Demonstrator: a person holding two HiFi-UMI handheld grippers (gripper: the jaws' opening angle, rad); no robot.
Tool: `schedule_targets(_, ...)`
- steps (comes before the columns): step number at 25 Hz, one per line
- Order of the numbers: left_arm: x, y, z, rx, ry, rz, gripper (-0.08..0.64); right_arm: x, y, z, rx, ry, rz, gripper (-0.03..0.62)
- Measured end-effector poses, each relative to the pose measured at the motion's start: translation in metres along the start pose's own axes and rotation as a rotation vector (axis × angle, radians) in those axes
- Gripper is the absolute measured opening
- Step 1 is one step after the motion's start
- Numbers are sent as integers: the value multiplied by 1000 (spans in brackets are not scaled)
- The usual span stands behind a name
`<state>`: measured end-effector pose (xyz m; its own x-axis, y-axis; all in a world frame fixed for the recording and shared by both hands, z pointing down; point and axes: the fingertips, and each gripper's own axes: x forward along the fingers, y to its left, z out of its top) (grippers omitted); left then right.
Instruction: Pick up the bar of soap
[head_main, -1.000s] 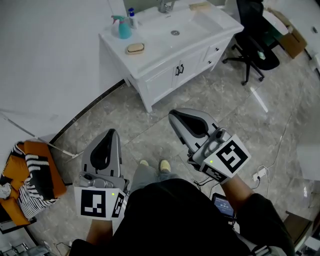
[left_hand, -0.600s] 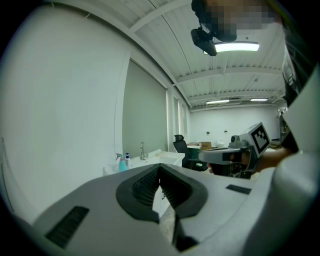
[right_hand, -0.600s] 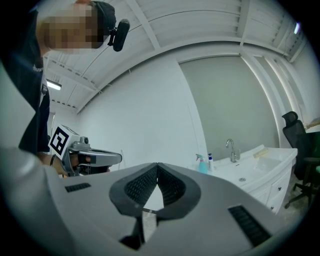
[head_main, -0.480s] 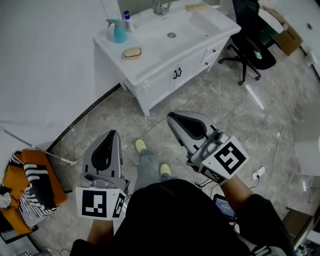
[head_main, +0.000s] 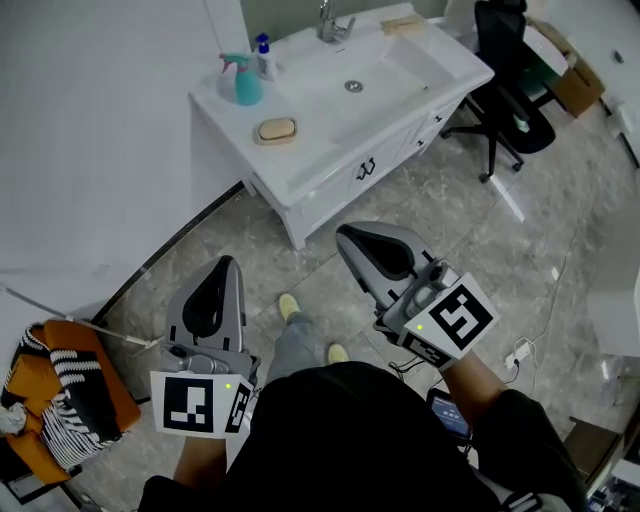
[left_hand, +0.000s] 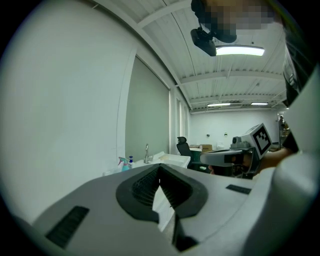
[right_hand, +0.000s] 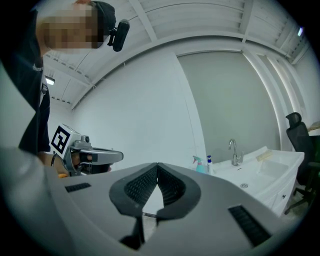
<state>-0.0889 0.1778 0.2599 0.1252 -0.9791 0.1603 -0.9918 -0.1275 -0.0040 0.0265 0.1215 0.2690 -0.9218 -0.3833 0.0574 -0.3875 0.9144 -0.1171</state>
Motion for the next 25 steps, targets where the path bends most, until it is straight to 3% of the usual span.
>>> schedule_targets(11, 45, 64, 0, -37, 20, -2, 6, 75, -25, 1, 14, 40, 4, 8)
schedule_targets(25, 71, 115, -4, -66, 20, -24, 6, 131, -32, 2, 11, 63, -5, 8)
